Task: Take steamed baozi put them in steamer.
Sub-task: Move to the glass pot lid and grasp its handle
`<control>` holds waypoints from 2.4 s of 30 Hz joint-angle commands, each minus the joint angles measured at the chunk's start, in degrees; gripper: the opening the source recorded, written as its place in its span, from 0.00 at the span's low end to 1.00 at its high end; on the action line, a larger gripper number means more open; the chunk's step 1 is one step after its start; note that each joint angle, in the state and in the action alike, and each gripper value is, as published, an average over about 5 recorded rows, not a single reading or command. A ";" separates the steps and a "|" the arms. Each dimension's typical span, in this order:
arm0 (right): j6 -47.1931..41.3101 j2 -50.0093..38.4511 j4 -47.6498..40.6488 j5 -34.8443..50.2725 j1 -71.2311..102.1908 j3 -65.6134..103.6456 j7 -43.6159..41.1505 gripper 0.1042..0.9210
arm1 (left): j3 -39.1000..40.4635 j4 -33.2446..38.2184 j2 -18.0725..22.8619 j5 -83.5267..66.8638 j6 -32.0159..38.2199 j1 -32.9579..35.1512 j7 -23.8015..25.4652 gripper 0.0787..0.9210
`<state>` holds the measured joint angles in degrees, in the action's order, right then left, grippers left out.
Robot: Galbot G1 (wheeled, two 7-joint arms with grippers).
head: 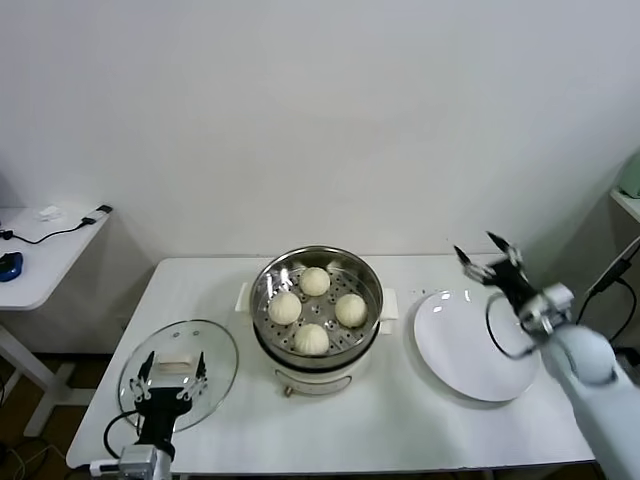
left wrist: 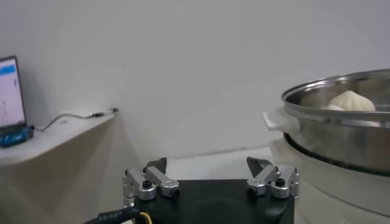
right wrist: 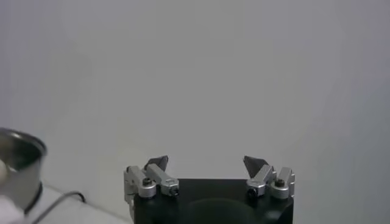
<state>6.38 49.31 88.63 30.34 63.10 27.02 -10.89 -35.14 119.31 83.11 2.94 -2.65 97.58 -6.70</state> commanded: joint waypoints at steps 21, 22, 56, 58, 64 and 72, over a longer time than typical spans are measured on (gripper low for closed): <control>10.24 23.28 1.95 -11.59 24.03 12.19 4.49 0.88 | -1.18 -30.21 -7.32 73.62 2.87 -5.98 -25.78 0.88; 10.10 23.19 2.03 -11.60 24.01 12.21 4.46 0.88 | -1.05 -30.34 -7.24 73.58 2.77 -6.21 -25.04 0.88; 11.40 23.08 1.49 -11.39 26.09 12.05 3.30 0.88 | -0.33 -37.83 -9.22 74.73 0.52 -17.26 -17.66 0.88; 11.53 23.11 1.38 -11.38 26.12 12.05 3.28 0.88 | -0.28 -38.48 -9.21 75.27 0.66 -17.34 -17.66 0.87; 11.79 23.52 1.45 -11.55 26.45 11.80 3.04 0.88 | -0.20 -40.24 -8.79 76.09 0.62 -18.37 -17.93 0.68; 12.20 23.72 1.68 -11.77 27.07 11.73 2.81 0.88 | -0.35 -41.15 -8.17 76.68 0.02 -19.15 -18.16 0.40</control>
<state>18.41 72.95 90.26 18.63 89.96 38.78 -8.07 -35.39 79.80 74.79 78.53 -2.26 79.29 -24.82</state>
